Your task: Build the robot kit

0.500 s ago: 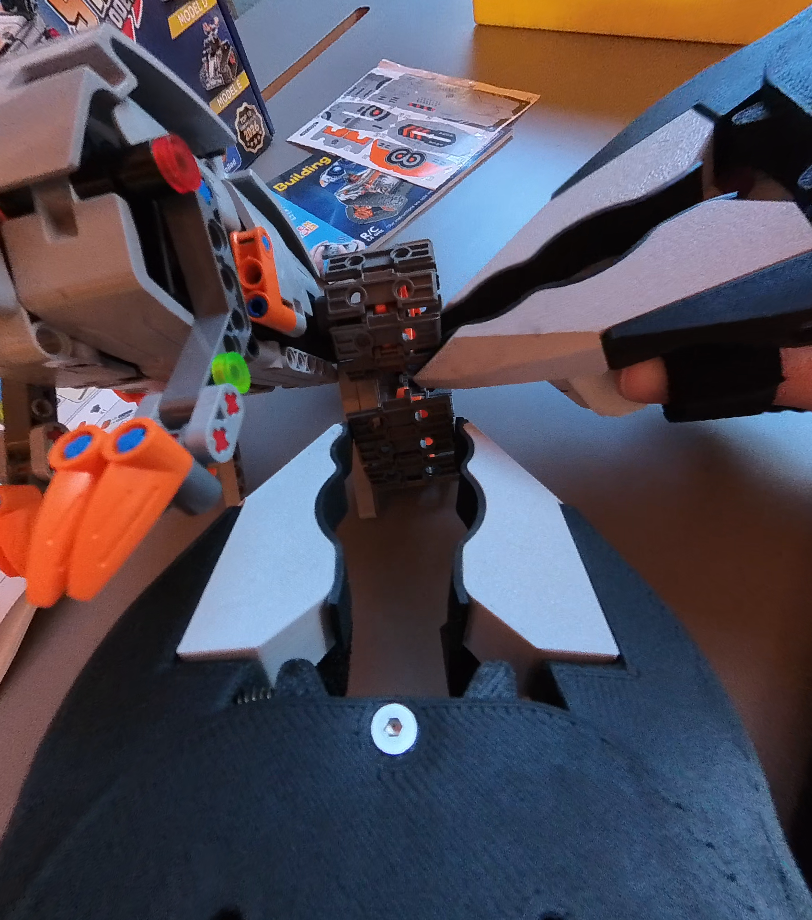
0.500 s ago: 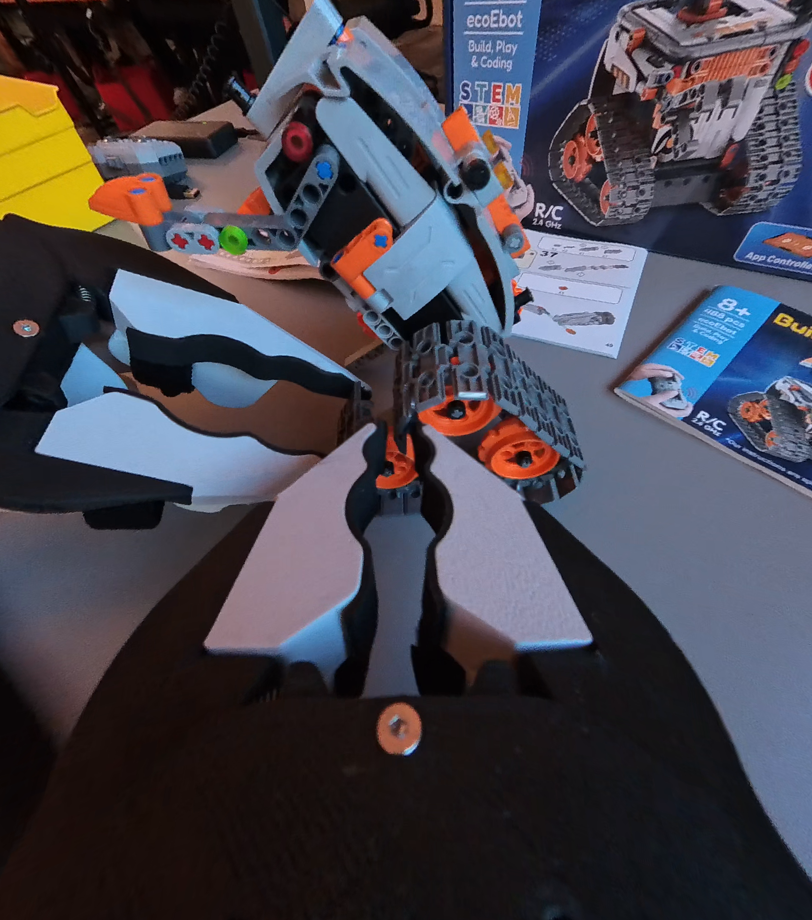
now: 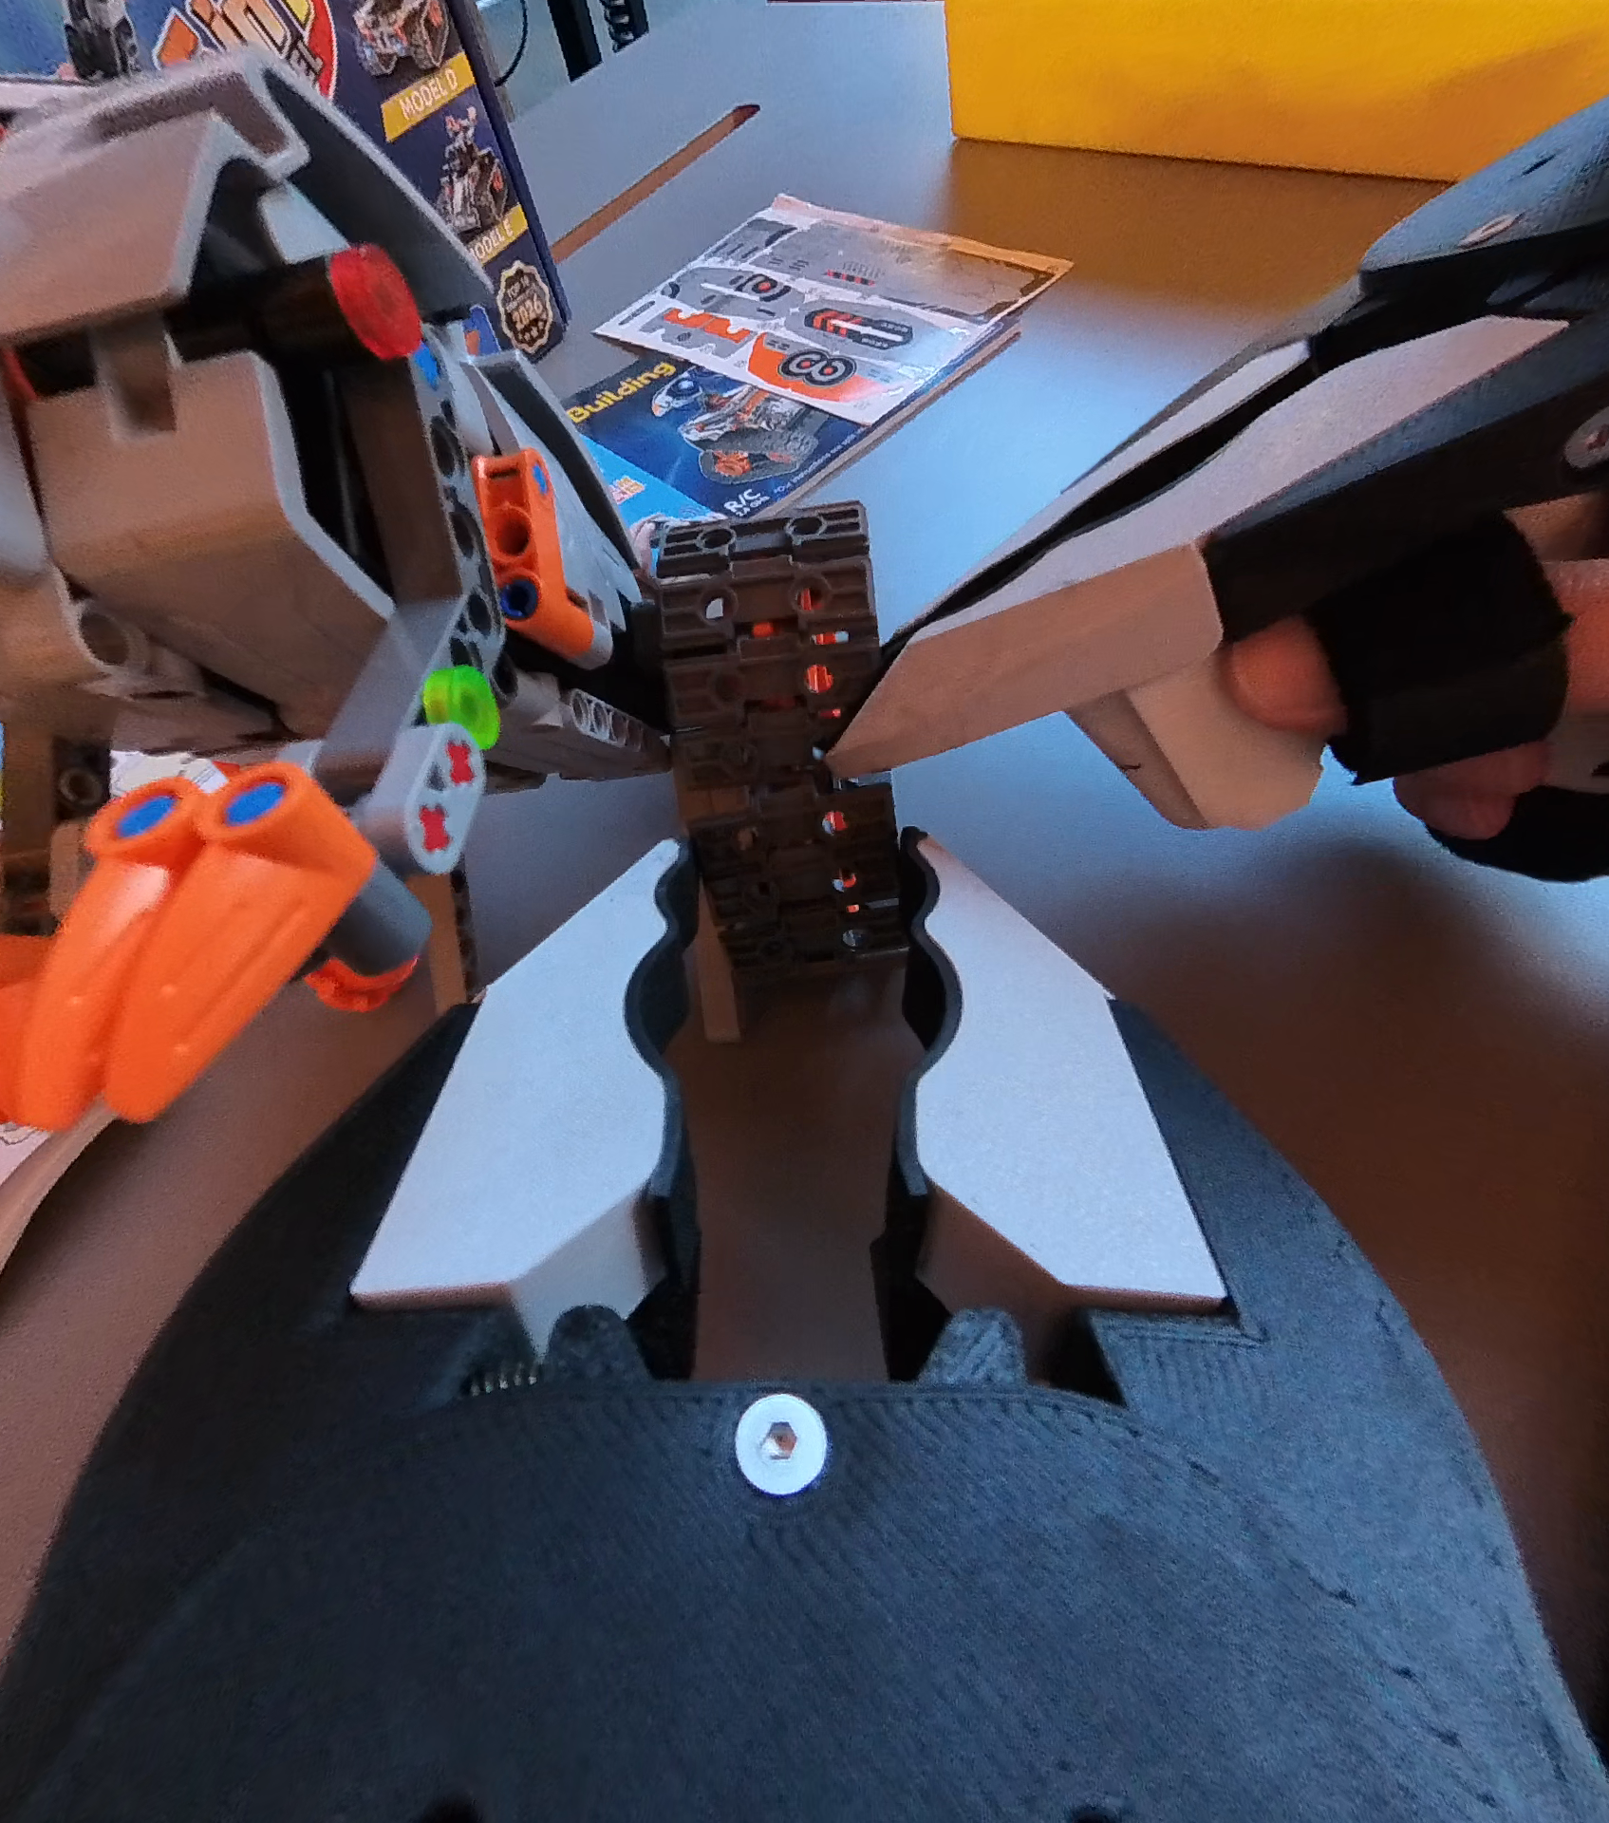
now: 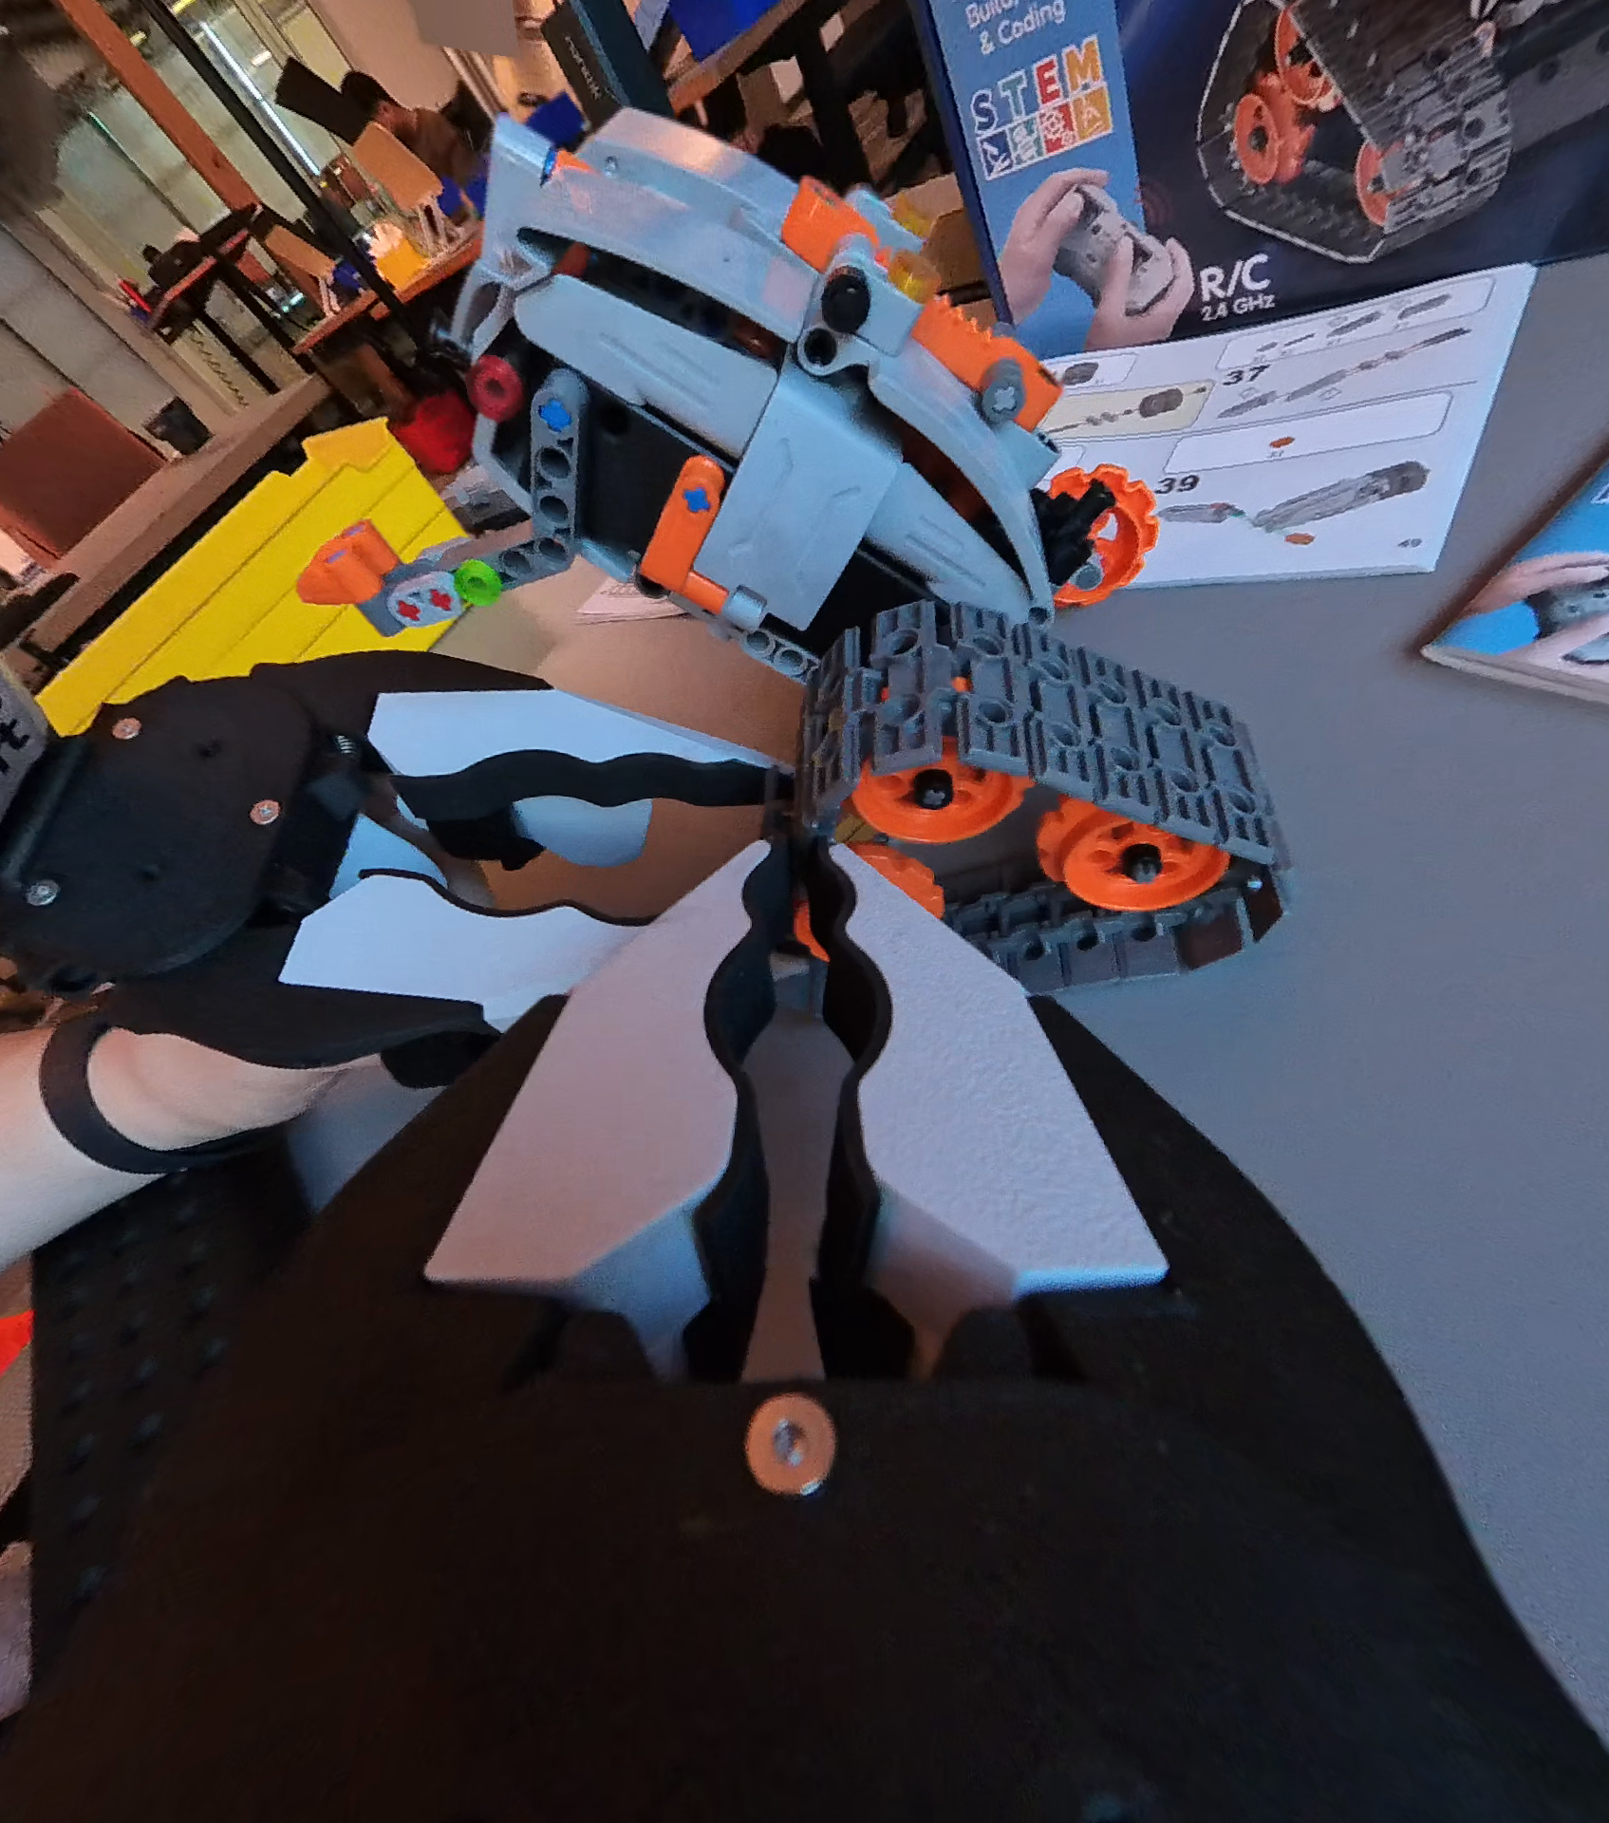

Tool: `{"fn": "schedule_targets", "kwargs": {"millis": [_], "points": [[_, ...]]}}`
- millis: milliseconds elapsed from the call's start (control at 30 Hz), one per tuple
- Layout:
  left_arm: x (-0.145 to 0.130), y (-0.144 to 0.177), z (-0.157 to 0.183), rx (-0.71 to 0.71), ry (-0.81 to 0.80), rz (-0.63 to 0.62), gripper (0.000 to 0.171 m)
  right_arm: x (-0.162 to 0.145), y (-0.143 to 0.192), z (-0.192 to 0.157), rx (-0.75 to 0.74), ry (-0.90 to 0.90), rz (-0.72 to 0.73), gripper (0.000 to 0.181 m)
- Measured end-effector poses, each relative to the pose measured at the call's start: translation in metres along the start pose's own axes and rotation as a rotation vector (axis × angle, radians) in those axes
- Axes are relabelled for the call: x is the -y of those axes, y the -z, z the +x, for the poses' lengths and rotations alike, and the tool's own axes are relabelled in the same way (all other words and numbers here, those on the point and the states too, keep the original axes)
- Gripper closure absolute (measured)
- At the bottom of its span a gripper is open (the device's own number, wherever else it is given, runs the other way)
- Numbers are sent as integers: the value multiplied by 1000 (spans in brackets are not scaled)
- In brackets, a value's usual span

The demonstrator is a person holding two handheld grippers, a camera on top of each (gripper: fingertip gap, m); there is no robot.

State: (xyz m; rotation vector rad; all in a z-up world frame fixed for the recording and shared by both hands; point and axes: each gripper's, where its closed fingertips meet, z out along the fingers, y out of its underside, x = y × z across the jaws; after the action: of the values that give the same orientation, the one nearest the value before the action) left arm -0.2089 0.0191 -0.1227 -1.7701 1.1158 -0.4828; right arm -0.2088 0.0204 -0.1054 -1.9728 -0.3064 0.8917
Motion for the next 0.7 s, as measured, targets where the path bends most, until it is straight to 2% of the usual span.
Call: {"fn": "schedule_targets", "kwargs": {"millis": [400,700], "points": [[0,-1,1,29,-34,-18,132,0,1,-2,103,-143,8,181],[0,-2,0,39,-25,-26,133,-1,0,-4,96,-103,-7,180]]}}
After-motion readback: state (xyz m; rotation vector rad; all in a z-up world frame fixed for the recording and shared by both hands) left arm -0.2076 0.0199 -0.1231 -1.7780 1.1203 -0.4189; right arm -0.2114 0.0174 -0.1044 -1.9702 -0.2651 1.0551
